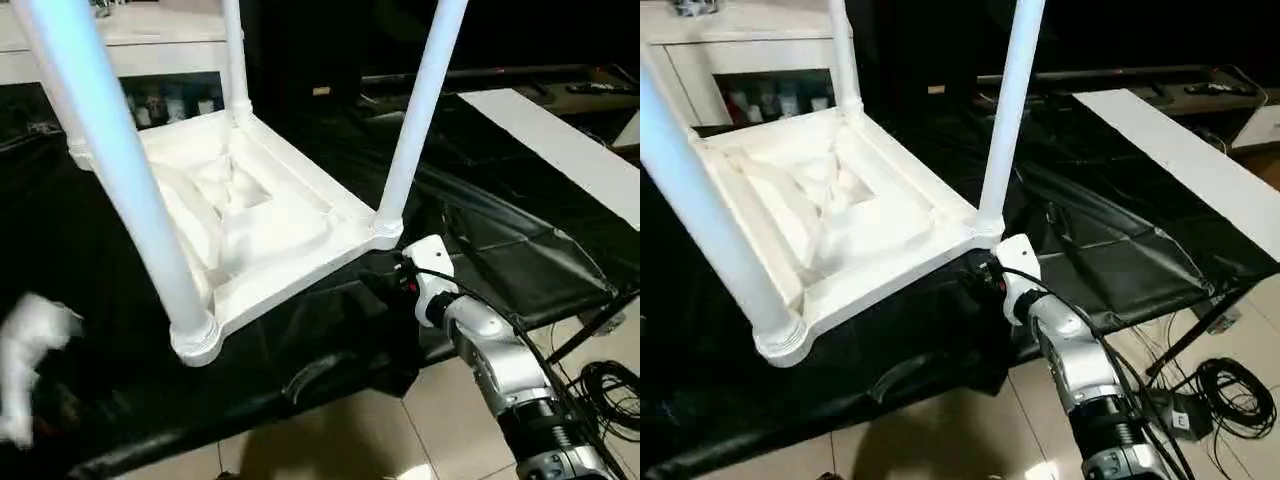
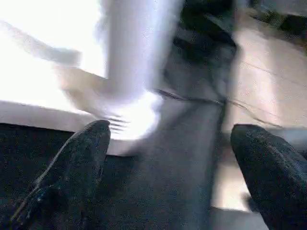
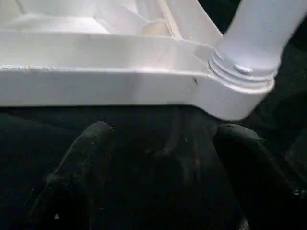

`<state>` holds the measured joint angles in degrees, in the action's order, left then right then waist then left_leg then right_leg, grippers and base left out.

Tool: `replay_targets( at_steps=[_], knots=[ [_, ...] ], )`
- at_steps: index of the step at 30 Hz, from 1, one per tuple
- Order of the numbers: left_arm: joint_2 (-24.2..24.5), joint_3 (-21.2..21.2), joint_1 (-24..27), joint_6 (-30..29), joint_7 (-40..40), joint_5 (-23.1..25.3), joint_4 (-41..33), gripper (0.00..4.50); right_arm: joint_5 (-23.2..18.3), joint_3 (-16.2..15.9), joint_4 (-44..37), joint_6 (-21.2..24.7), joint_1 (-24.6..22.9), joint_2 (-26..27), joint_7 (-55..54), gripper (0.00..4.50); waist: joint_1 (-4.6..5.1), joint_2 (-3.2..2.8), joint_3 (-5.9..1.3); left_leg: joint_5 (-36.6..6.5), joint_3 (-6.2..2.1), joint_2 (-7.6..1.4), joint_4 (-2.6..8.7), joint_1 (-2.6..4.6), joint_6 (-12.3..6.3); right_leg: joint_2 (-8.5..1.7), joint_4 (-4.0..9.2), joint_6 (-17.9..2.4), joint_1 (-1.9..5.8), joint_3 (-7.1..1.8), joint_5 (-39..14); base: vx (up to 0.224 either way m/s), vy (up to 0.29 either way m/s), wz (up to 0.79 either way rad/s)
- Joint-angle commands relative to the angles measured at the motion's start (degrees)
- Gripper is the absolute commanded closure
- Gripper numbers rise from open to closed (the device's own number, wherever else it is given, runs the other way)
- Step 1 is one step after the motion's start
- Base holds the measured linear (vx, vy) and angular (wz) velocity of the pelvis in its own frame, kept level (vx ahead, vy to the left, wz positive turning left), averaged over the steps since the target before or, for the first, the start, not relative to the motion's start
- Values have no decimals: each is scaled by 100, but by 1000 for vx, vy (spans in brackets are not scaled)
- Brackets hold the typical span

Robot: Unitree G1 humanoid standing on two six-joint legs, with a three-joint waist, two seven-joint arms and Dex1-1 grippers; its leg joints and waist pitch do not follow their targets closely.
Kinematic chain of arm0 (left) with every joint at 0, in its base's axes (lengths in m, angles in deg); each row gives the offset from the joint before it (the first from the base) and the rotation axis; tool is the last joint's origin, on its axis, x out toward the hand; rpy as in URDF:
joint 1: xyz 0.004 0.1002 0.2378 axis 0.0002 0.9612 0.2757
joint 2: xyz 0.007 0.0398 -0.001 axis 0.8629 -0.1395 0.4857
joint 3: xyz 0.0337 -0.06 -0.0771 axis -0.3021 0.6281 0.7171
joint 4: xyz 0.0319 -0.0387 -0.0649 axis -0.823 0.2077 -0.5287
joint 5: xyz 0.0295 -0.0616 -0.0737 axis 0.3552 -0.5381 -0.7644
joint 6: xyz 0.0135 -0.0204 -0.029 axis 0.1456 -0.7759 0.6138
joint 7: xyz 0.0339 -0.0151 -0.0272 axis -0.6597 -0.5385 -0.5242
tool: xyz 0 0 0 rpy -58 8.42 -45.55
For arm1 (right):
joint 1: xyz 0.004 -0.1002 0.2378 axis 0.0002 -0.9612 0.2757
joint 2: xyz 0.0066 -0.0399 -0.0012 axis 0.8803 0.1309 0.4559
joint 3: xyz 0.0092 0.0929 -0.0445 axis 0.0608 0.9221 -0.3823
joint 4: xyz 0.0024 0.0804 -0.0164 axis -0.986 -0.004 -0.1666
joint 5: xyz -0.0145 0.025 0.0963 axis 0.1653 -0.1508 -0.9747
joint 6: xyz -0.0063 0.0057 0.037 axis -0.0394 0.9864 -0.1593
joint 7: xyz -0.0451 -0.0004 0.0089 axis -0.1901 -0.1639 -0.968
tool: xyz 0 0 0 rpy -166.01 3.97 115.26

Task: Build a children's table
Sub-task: Rotate table base

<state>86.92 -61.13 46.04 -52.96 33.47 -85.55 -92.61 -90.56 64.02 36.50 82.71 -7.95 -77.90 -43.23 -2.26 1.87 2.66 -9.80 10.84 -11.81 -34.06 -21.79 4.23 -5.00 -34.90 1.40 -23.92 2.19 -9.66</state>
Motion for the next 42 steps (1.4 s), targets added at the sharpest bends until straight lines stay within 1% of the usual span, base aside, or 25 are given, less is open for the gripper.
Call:
replay_targets(
  at_steps=[1, 2, 3, 7, 9, 10, 11, 12, 13, 14, 15, 17, 18, 19, 20, 21, 22, 23, 25, 26, 28, 32, 35, 38, 42],
  knots=[
    [-25, 134, -299, 213, -85, -76, 177, 3, 18, 75, -84, 70, 69, 18, -61, 82, 10, -129, -217, -3132, -130, -62, 536, 207, 382, -139, 582, -440, 41, -139, -3213, 0, 0, 0],
    [-60, 179, -464, 261, -140, -154, 260, 3, 25, 74, -64, 57, 83, 28, -71, 82, -1, -137, -225, -3144, -125, -62, 531, 229, 385, -142, 576, -502, 25, -145, -3105, 0, 0, 0],
    [-108, 176, -630, 266, -179, -254, 302, 3, 42, 69, 1, 14, 112, 44, -87, 82, 7, -130, -226, -3137, -128, -62, 535, 207, 385, -150, 558, -577, 48, -141, -3018, 0, 0, 0],
    [-291, 1, -916, 273, -240, -307, 235, 3, 101, 33, 160, -45, 179, 90, -147, 82, 27, -122, -225, -3149, -134, -71, 545, 194, 410, -162, 541, -624, 80, -134, -3013, 0, 0, 0],
    [-753, -382, -1469, 397, -390, -288, 184, 3, 147, -16, 333, -62, 321, 186, -224, 82, 10, -125, -239, -3193, -115, -64, 516, 270, 441, -159, 569, -658, 31, -142, -3008, 0, 0, 0],
    [-868, -486, -1593, 384, -458, -289, 166, 3, 150, -28, 367, -70, 357, 214, -223, 82, 3, -121, -242, -3160, -114, -61, 514, 263, 439, -164, 567, -673, 47, -143, -2972, 0, 0, 0],
    [-871, -488, -1596, 384, -459, -289, 166, 3, 150, -29, 367, -70, 358, 214, -223, 82, 1, -116, -249, -3051, -123, -63, 526, 216, 439, -177, 531, -681, 93, -146, -2869, 0, 0, 0],
    [-1047, -704, -1779, 469, -540, -196, 175, 3, 157, -57, 441, -88, 432, 272, -218, 82, 7, -110, -248, -2966, -133, -62, 541, 175, 441, -184, 512, -657, 125, -143, -2865, 0, 0, 0],
    [-1196, -896, -1915, 491, -634, -162, 138, 3, 173, -84, 526, -114, 505, 334, -217, 82, 13, -109, -249, -2994, -134, -66, 542, 183, 452, -180, 528, -631, 120, -138, -2917, 0, 0, 0],
    [-1208, -911, -1926, 489, -643, -162, 134, 3, 175, -86, 533, -116, 512, 339, -217, 82, 12, -101, -262, -3050, -127, -59, 515, 230, 467, -178, 543, -614, 90, -133, -2975, 0, 0, 0],
    [-1405, -1144, -2064, 326, -722, -345, -93, 3, 176, -104, 769, -198, 664, 465, -214, 82, 17, -93, -265, -3033, -126, -61, 509, 222, 462, -182, 538, -652, 89, -142, -2919, 0, 0, 0],
    [-1523, -1264, -2124, 167, -754, -512, -293, 3, 176, -103, 979, -273, 780, 550, -225, 82, 26, -93, -286, -2934, -129, -68, 515, 192, 470, -180, 505, -727, 127, -136, -2730, 0, 0, 0],
    [-1584, -1345, -2159, 39, -742, -631, -430, 3, 193, -108, 1166, -343, 876, 601, -244, 82, 24, -136, -293, -2904, -115, -70, 504, 212, 476, -173, 474, -786, 99, -148, -2582, 0, 0, 0],
    [-1641, -1442, -2202, -84, -723, -734, -571, 3, 199, -105, 1359, -397, 977, 658, -261, 82, 24, -136, -293, -2904, -115, -70, 504, 212, 476, -173, 474, -786, 99, -148, -2582, 0, 0, 0],
    [-1742, -1629, -2296, -273, -702, -854, -781, 3, 205, -95, 1670, -453, 1138, 747, -280, 82, 41, -67, -305, -2800, -97, -65, 494, 200, 445, -153, 462, -863, 122, -143, -2424, 0, 0, 0],
    [-1784, -1702, -2337, -323, -701, -867, -841, 3, 209, -91, 1772, -463, 1189, 775, -282, 82, 18, -100, -311, -2716, -82, -69, 485, 217, 437, -156, 449, -915, 107, -153, -2293, 0, 0, 0],
    [-1809, -1744, -2361, -350, -702, -873, -873, 3, 214, -89, 1830, -470, 1219, 790, -282, 82, 22, -99, -310, -2656, -79, -67, 481, 210, 430, -147, 437, -939, 111, -156, -2190, 0, 0, 0],
    [-1838, -1858, -2400, -366, -680, -849, -932, 3, 258, -124, 1897, -476, 1251, 797, -278, 82, 19, -64, -306, -2504, -70, -66, 492, 171, 412, -134, 419, -947, 154, -154, -2001, 0, 0, 0],
    [-1905, -2063, -2478, -365, -669, -807, -1018, 3, 297, -162, 1968, -488, 1287, 813, -253, 82, 19, -75, -327, -2251, -67, -61, 486, 138, 391, -142, 380, -956, 193, -157, -1770, 0, 0, 0],
    [-2023, -2304, -2590, -353, -688, -761, -1069, 3, 306, -177, 2026, -504, 1317, 841, -210, 82, 19, -37, -345, -2102, -51, -60, 471, 141, 366, -134, 367, -990, 200, -159, -1597, 0, 0, 0],
    [-2137, -2467, -2676, -310, -729, -705, -1084, 3, 293, -173, 2066, -555, 1329, 866, -159, 82, 7, -69, -357, -1871, -43, -61, 458, 131, 343, -143, 326, -1065, 227, -165, -1311, 0, 0, 0],
    [-2612, -3036, -3004, -165, -925, -322, -936, 3, 281, -176, 2191, -690, 1359, 944, -104, 82, 21, -52, -379, -1443, -26, -56, 432, 97, 274, -135, 289, -1153, 286, -158, -788, 0, 0, 0],
    [-2850, -3285, -3239, -53, -1142, 59, -611, 3, 261, -174, 2350, -859, 1407, 1006, -18, 82, 36, -70, -371, -1503, -16, -57, 415, 110, 242, -140, 317, -1178, 277, -159, -922, 0, 0, 0],
    [-3043, -3453, -3488, 191, -1260, 399, -215, 3, 233, -222, 2324, -906, 1382, 1049, 163, 82, 43, -62, -342, -1840, -42, -60, 441, 101, 288, -153, 376, -1034, 284, -161, -1547, 0, 0, 0],
    [-3167, -3633, -3712, 402, -1373, 667, 107, 3, 245, -262, 2334, -950, 1360, 1076, 267, 82, 46, -56, -335, -2038, -77, -57, 444, 118, 322, -153, 426, -947, 252, -162, -1915, 0, 0, 0]
  ],
)
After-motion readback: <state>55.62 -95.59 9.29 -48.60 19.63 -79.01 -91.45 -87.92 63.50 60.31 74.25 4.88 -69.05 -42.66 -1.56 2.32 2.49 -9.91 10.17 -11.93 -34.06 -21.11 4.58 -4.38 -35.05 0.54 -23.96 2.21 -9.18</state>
